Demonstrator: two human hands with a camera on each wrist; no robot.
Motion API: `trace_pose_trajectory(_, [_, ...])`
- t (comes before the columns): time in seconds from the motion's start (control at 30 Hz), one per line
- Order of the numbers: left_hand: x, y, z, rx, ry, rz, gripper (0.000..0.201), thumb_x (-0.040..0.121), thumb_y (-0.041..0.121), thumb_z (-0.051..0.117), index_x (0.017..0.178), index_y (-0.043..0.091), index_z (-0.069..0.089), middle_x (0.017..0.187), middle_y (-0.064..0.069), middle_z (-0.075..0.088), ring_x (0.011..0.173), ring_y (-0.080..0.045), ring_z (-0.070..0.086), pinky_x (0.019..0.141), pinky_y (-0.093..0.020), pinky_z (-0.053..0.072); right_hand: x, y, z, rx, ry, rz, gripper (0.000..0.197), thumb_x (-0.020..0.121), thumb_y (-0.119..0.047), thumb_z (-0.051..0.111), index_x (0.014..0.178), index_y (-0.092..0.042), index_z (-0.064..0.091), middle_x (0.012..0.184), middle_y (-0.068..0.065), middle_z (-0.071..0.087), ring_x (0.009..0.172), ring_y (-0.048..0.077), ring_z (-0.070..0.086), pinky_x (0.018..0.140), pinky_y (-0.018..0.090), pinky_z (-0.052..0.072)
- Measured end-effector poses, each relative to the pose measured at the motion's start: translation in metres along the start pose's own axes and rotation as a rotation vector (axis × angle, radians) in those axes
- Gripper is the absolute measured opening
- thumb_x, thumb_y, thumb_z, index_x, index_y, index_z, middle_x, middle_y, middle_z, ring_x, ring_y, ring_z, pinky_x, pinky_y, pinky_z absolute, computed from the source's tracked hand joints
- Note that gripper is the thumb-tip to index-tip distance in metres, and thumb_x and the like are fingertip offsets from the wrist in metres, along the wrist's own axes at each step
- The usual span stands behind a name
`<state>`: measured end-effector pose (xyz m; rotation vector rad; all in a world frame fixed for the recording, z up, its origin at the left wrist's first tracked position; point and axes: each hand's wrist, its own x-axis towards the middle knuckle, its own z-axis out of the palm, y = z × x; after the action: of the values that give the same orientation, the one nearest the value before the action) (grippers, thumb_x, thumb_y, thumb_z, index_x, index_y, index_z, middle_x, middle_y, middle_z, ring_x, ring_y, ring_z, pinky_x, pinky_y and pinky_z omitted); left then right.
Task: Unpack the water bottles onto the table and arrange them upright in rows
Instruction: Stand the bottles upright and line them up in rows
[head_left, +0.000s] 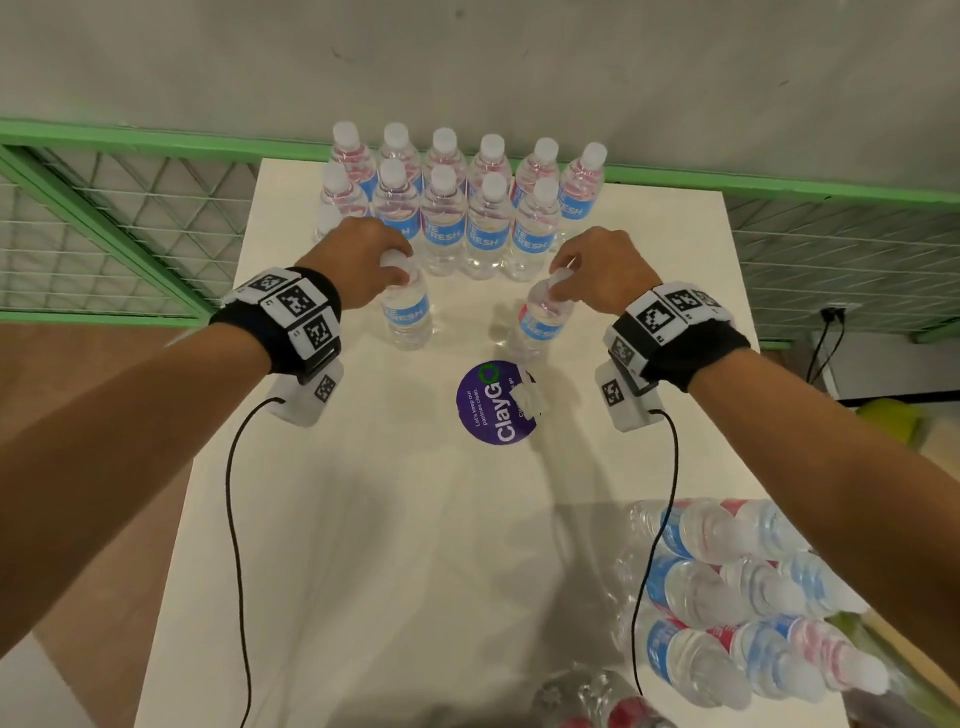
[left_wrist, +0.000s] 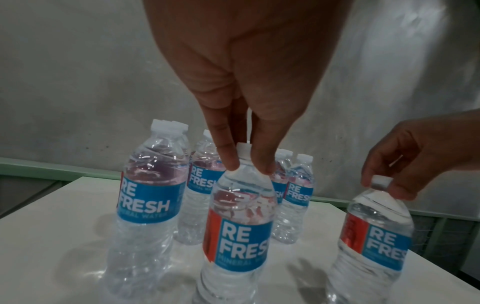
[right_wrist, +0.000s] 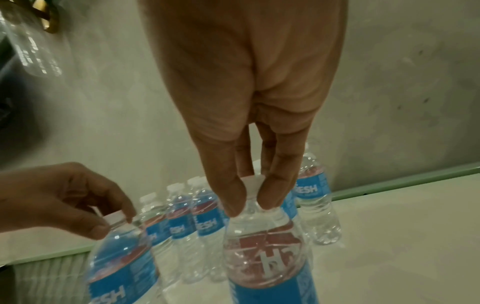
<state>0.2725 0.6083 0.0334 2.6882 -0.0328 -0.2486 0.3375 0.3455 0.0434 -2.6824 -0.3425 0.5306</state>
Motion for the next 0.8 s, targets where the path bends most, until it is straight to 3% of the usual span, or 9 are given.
trace_pose_trajectory(0.2, [0.026,-0.010,-0.009,0.004,0.012,-0.047,0.034,0.082,0.015,0.066,0.115,0.006,0.062,0.119,-0.017,0.061,0.111,-0.034,0.053,0.094,-0.039,0.040,0.036,0.023,-0.029,-0.056,0.083,0.107,0.034,0.075,-0.014,0.073,0.108,-0.010,0.068,0.118,0.010,0.059,0.107,0.025,0.056,0.084,0.028,0.045])
trace_pose_trajectory(0.37, [0.036,-0.015,-0.011,0.041,0.010,-0.035,0.034,0.081,0.016,0.067,0.114,0.008,0.064,0.119,-0.015,0.062,0.112,-0.033,0.052,0.096,-0.040,0.040,0.062,0.031,-0.042,-0.066,0.117,0.130,0.036,0.074,-0.010,0.074,0.109,-0.010,0.068,0.120,0.011,0.061,0.108,0.027,0.058,0.085,0.028,0.044])
trace_pose_trajectory(0.53, [0.036,-0.013,-0.020,0.042,-0.013,-0.017,0.033,0.080,0.014,0.069,0.112,0.006,0.065,0.113,-0.016,0.064,0.105,-0.032,0.055,0.090,-0.034,0.040,0.078,0.032,-0.046,-0.060,0.151,0.135,0.038,0.072,-0.010,0.075,0.109,-0.009,0.069,0.116,0.014,0.064,0.106,0.028,0.061,0.080,0.023,0.040])
trace_pose_trajectory(0.8, [0.037,-0.021,-0.023,0.063,-0.032,-0.024,0.033,0.079,0.014,0.069,0.111,0.008,0.064,0.113,-0.014,0.064,0.104,-0.032,0.055,0.092,-0.039,0.044,0.084,0.027,-0.044,-0.051,0.146,0.109,0.040,0.072,-0.011,0.075,0.112,-0.008,0.069,0.116,0.013,0.065,0.104,0.027,0.061,0.081,0.023,0.041])
